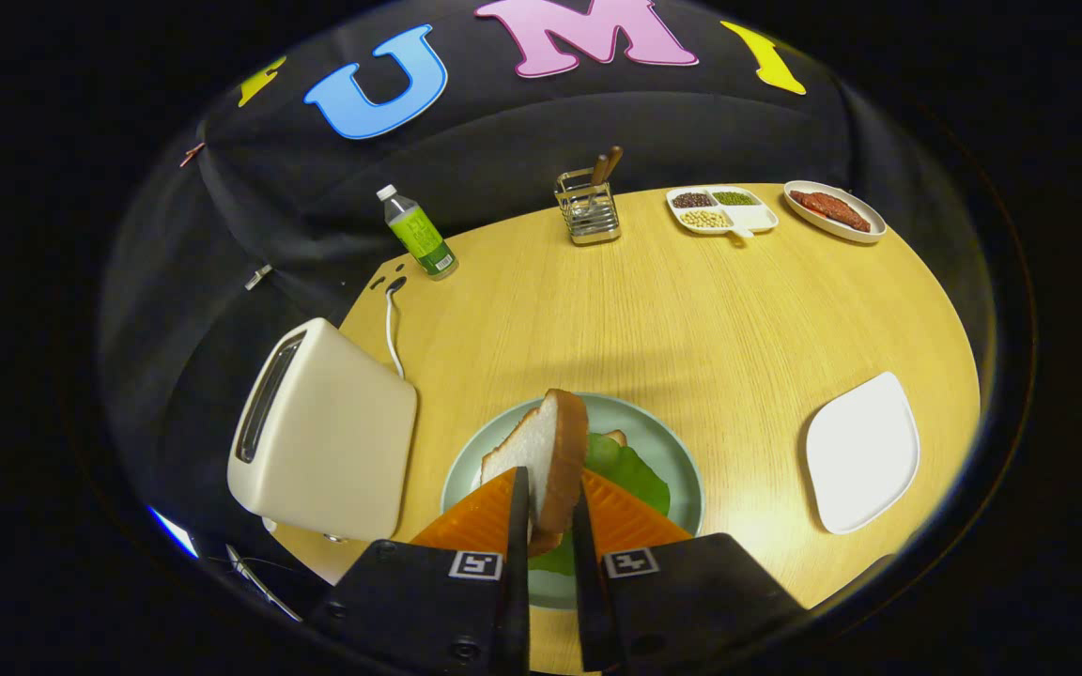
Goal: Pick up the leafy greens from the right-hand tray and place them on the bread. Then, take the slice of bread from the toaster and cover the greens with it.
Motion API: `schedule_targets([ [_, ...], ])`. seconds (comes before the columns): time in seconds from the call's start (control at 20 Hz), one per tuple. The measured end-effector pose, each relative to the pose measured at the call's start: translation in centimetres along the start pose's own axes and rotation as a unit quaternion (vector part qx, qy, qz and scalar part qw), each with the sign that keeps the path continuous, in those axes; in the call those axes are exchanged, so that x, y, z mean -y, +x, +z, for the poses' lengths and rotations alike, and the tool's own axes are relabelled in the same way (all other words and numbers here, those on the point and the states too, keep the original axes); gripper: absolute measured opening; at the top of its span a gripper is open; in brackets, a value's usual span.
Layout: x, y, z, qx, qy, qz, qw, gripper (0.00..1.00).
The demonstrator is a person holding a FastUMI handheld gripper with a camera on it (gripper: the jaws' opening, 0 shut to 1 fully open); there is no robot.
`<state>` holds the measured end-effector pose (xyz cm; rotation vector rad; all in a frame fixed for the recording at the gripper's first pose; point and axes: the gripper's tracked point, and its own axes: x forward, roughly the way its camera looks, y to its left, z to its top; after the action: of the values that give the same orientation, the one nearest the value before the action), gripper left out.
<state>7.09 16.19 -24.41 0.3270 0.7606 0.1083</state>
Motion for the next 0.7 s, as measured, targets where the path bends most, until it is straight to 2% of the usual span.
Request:
schedule_targets([
  [0.2, 2.7, 0.4, -0.5, -0.007, 0.002, -0.039, 0.999, 0.52],
  [0.3, 3.1, 0.2, 0.0, 0.002, 0.002, -0.041, 0.999, 0.66],
  [0.35, 3.5, 0.0, 0.4, 0.01, -0.002, -0.043, 0.999, 0.76],
  [0.4, 3.7, -0.5, 0.7, 0.018, -0.008, -0.044, 0.999, 0.96],
  [0.5, 4.8, -1.7, 1.5, 0.036, -0.022, -0.056, 0.998, 0.99],
  [0.7, 7.2, -5.8, 5.0, 0.099, -0.046, -0.079, 0.991, 0.99],
])
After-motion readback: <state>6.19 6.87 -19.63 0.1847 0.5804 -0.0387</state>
